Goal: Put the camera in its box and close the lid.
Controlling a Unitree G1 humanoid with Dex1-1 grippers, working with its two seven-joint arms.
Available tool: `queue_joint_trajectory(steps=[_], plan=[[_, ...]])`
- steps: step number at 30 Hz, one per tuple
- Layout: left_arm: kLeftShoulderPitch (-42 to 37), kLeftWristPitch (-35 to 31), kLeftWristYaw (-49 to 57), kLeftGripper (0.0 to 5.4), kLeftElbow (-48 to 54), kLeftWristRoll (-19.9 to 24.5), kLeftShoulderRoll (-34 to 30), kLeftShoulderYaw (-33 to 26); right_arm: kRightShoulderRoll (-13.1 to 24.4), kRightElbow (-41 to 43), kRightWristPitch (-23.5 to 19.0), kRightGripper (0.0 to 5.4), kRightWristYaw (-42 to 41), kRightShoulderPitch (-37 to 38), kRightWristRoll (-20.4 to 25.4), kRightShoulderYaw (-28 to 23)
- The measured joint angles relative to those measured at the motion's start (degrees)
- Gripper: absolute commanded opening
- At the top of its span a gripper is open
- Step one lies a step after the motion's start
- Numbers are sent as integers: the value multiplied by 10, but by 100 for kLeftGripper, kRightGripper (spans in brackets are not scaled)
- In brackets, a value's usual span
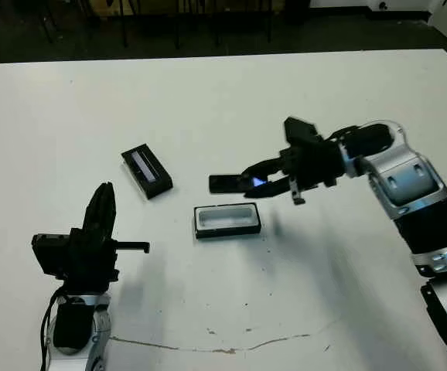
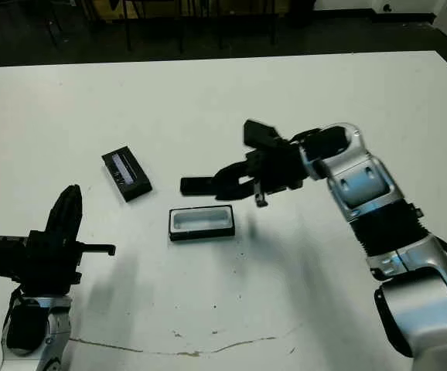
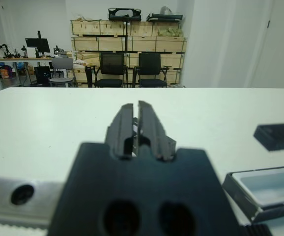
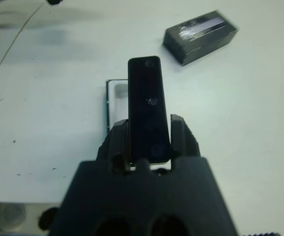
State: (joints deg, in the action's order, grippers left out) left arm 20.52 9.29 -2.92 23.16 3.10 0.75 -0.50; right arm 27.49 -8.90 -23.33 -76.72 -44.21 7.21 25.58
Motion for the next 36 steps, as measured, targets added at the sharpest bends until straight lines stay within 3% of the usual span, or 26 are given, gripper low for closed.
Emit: queue_joint_trajectory(steps=[4, 13, 36], plan=[[0, 0, 1, 0, 0, 0, 0, 1, 1, 34, -33, 68, 0, 0, -10, 18], [0, -3, 2, 0, 0, 4, 0, 2, 6, 45, -43, 68, 1, 3, -22, 33], [0, -2, 1, 0, -1, 4, 0, 4, 8, 52, -9, 68, 11, 20, -56, 51]])
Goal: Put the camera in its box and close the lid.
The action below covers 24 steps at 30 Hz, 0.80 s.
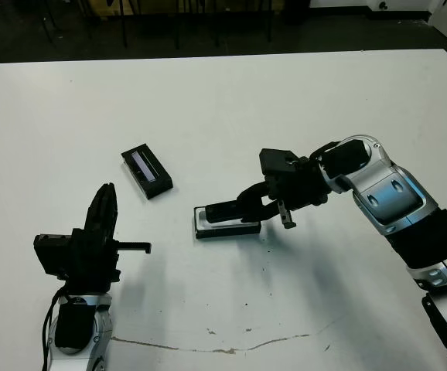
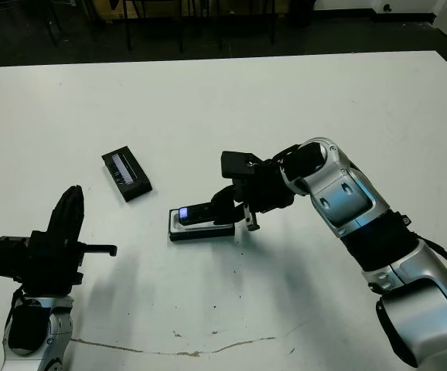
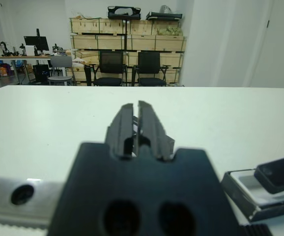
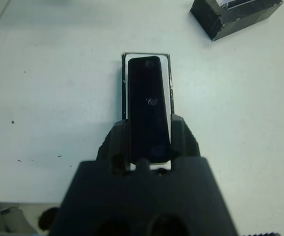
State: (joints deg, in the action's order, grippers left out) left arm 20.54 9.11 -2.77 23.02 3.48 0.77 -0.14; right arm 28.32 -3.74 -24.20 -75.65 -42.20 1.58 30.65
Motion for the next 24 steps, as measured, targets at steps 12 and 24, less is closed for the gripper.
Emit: queue_joint_trajectory(steps=[12, 24], plan=[[0, 3, 0, 0, -5, 0, 0, 0, 0, 0, -4, 68, 2, 0, -13, 8], [0, 11, 0, 0, -14, 1, 0, 1, -1, 4, 5, 68, 7, 2, -23, 11]])
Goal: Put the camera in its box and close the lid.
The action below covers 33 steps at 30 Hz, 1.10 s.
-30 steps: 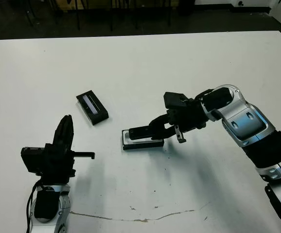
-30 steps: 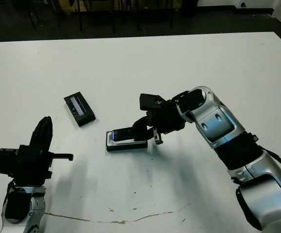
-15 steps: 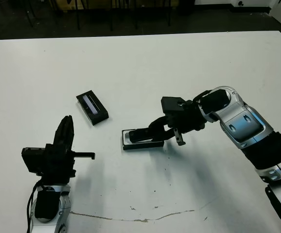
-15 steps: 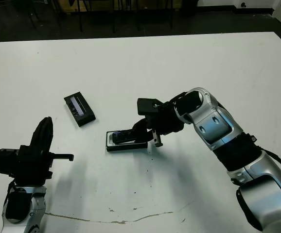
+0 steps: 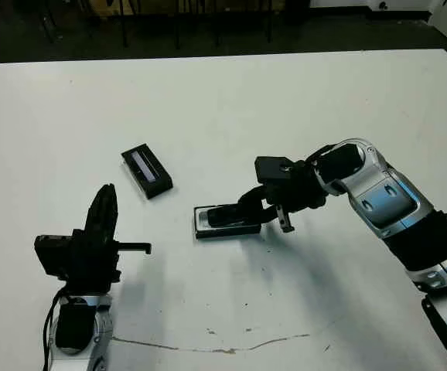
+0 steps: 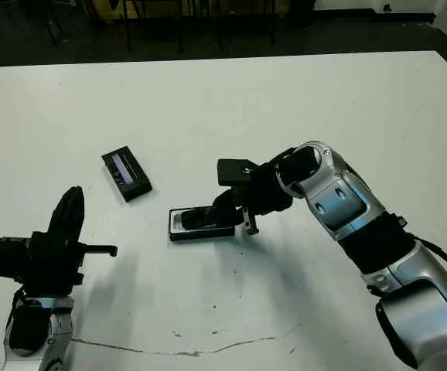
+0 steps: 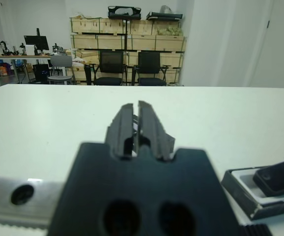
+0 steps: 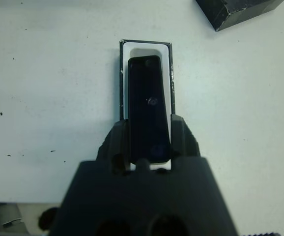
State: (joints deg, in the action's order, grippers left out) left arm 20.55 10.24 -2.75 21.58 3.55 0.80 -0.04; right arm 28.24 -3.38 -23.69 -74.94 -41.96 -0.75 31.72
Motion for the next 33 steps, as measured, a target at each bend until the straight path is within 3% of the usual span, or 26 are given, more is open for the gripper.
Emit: queue_joint_trajectory(steps=[9, 26, 33], plan=[[0, -1, 0, 0, -2, 1, 0, 1, -11, 1, 7, 68, 4, 0, -8, 11], [1, -1, 11, 0, -1, -1, 5, 12, -23, 39, -40, 67, 8, -15, -45, 45], [1, -1, 18, 0, -1, -5, 5, 12, -19, 42, 1, 67, 15, -16, -68, 56]])
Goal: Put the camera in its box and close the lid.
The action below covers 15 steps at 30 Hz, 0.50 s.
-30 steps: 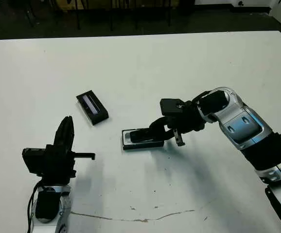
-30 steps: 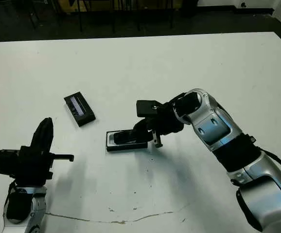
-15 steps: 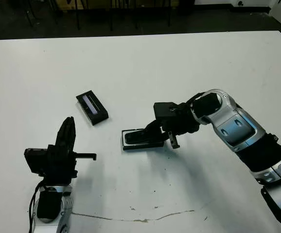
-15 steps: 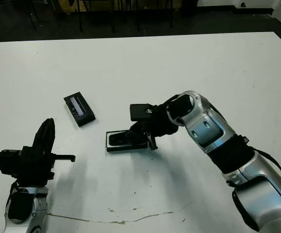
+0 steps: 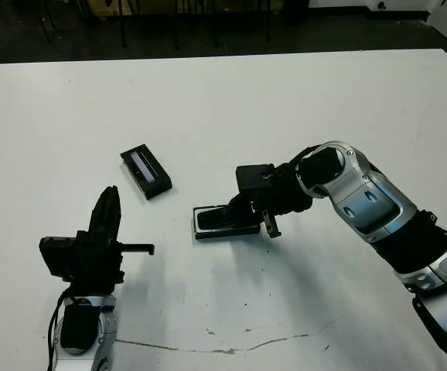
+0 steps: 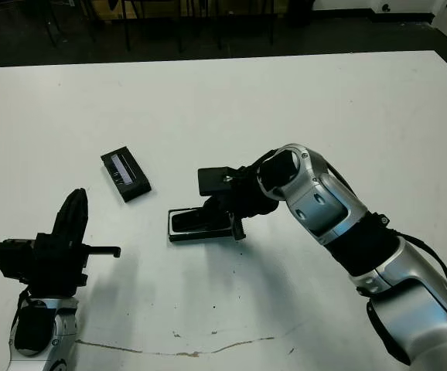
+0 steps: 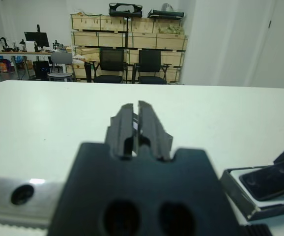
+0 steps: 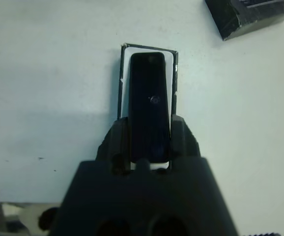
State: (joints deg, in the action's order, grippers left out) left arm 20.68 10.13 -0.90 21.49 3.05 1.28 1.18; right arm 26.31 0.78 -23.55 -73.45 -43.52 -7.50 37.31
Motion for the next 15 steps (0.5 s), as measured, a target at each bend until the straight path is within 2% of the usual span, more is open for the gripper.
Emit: queue_joint_trajectory(steps=[3, 4, 8, 12, 15], plan=[[0, 1, -1, 0, 0, 1, -1, 0, 0, -2, 0, 67, -1, 0, 3, -2], [0, 2, -1, 0, 0, 2, -1, 0, -1, -8, 5, 85, -3, 0, 8, -5], [0, 2, 0, 0, 0, 2, -1, 0, -3, -59, 76, 154, -32, 0, 42, -23], [0, 2, 0, 0, 0, 2, -1, 0, -3, -72, 94, 222, -39, 1, 49, -30], [0, 4, -1, 0, -1, 4, -2, -1, 2, -77, 95, 275, -30, 9, 59, -57]])
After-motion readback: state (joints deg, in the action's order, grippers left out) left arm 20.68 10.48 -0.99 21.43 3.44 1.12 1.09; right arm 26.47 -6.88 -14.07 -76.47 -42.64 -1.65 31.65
